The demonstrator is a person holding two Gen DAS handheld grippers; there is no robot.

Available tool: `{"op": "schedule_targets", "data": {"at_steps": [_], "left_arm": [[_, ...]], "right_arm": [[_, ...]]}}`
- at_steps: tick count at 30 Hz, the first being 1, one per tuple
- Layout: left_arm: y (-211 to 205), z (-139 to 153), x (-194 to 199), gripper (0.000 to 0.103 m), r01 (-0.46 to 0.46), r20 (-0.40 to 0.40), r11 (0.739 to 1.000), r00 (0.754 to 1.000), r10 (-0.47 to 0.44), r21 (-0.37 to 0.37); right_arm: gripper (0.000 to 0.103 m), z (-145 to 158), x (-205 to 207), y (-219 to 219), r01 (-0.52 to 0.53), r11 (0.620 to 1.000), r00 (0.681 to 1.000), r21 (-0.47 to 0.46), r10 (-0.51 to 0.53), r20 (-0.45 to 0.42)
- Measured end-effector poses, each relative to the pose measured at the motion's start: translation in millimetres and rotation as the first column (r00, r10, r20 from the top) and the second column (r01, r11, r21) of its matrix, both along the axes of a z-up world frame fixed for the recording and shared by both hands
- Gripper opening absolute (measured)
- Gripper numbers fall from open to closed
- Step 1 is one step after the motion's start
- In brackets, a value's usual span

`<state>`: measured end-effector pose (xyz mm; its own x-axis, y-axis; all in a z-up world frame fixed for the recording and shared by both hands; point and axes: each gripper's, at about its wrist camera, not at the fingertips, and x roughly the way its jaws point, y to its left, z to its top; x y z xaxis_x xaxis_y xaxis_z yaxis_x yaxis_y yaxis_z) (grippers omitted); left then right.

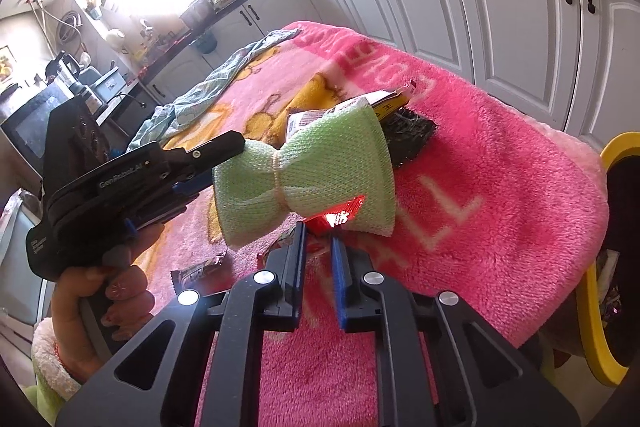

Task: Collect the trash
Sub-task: 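Carry the green sponge and red wrapper over the bin and open both tools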

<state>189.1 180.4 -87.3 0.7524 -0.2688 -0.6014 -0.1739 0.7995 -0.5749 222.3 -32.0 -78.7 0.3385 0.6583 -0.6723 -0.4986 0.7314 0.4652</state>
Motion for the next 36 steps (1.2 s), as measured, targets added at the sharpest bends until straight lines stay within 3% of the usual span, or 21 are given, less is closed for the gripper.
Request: {"op": "schedule_targets", "data": {"at_steps": [20,36], "left_arm": [[-37,47,-19,0.022,0.056,0.080,0.993,0.995,-0.064,0.106],[-95,86,-4,0.021,0.135,0.147,0.978,0.976,-0.159,0.158]], "right_arm": [[0.010,43,-12,-23,-0.027,1.000,0.994,0.004,0.027,0.102],[0.008,76,-8,-81,0.051,0.998,0.984,0.036,-0.056,0.169]]}}
